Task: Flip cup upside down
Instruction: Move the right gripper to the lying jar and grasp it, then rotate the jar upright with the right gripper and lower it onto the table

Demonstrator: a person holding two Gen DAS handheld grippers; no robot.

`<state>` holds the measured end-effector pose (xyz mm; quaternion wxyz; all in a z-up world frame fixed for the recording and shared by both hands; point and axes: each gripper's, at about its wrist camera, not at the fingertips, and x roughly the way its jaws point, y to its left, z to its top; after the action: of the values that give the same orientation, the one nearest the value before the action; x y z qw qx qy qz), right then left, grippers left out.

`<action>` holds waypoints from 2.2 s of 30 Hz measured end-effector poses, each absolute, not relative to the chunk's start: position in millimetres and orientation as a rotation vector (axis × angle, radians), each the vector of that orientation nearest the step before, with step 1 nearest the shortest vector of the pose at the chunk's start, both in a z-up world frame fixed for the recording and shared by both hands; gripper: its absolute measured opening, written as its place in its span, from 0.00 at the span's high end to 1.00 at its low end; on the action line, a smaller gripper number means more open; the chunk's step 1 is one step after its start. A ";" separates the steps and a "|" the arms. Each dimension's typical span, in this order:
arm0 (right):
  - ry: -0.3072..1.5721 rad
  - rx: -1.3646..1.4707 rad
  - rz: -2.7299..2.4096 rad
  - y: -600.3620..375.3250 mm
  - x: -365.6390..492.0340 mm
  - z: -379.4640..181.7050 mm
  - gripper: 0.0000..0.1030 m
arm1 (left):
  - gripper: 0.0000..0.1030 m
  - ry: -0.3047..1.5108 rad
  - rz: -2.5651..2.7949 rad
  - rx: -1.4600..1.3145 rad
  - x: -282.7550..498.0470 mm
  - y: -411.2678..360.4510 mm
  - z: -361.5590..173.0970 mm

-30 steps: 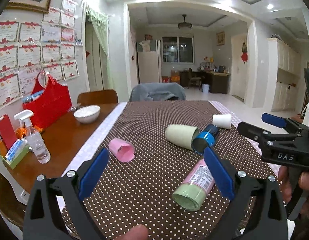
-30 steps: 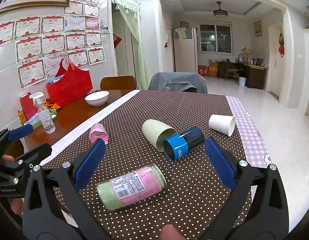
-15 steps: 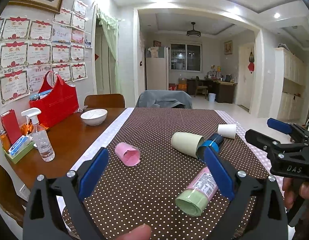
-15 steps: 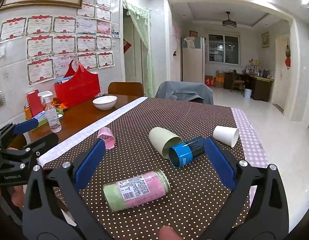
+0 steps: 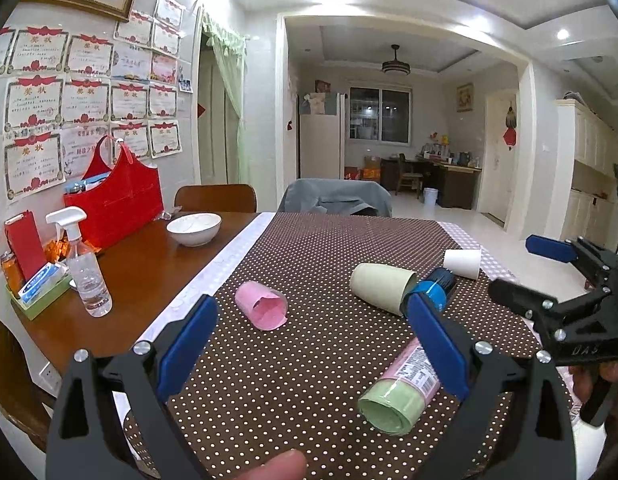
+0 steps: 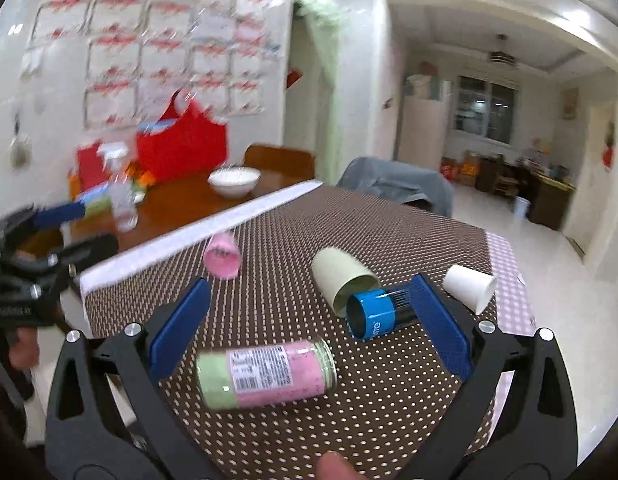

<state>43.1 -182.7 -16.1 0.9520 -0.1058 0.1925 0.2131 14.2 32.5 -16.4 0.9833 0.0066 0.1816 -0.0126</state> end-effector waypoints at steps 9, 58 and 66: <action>0.532 -0.436 0.623 -165.1 78.0 -58.3 0.06 | 0.08 0.420 -0.017 0.009 33.7 35.0 -35.1; 1.149 -1.075 1.035 -27.5 182.1 -150.7 0.25 | 0.08 0.710 -0.052 -0.071 109.3 62.5 -120.2; 1.162 -0.730 0.977 -54.5 193.2 -134.6 0.26 | 0.08 0.692 -0.049 -0.067 97.1 60.4 -116.7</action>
<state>193.2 -54.5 -134.6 0.6660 -0.3232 0.5147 0.4326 97.1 60.4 -116.7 0.9399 -0.0327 0.3392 -0.0242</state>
